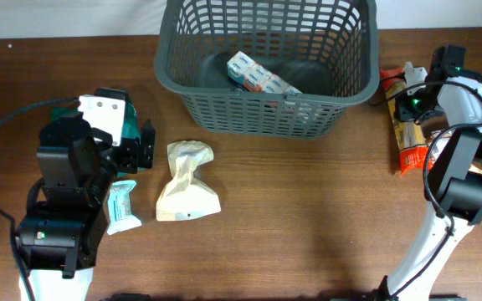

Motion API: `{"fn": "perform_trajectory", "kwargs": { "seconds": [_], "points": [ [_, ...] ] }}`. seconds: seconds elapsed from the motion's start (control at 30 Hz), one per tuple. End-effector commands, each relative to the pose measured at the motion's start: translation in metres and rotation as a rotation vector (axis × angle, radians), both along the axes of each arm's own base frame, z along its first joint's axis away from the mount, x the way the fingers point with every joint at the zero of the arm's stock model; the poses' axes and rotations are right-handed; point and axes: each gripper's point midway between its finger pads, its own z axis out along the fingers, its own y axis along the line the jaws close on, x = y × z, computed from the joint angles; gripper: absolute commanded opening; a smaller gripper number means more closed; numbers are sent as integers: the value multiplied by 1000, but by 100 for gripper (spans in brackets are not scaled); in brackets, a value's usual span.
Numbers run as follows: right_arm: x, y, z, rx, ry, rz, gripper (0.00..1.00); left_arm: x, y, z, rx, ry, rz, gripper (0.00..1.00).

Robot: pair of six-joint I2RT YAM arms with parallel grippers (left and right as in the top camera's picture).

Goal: Pack container
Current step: 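Carry the spaghetti pack with the right gripper and drop it into the basket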

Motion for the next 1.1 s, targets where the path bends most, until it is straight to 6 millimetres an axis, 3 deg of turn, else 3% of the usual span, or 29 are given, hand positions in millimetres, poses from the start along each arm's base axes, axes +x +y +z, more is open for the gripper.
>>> {"fn": "perform_trajectory", "kwargs": {
  "seconds": [0.0,0.17,0.3,0.4,0.43,0.53,0.67,0.8,0.93,1.07],
  "points": [
    [1,1,2,14,15,-35,4,0,1,5,12,-13,3,99],
    [27,-7,83,-37,-150,-34,4,1,1,5,12,-13,3,99],
    [45,-13,177,-96,-343,-32,3,1,1,5,12,-13,3,99],
    [48,-14,239,-133,-468,-30,4,1,1,5,12,-13,3,99],
    [48,-10,270,-151,-531,-25,4,1,1,5,12,-13,3,99],
    [47,1,315,-171,-630,-3,4,1,1,5,12,-13,3,99],
    [46,27,370,-186,-761,42,4,1,1,5,12,-13,3,99],
    [47,71,413,-129,-884,148,4,1,1,5,12,-12,3,99],
    [47,127,441,-13,-985,305,4,1,0,5,9,-12,-3,99],
    [39,197,461,147,-1071,515,4,0,0,5,8,-12,-3,99]
  ]
}}
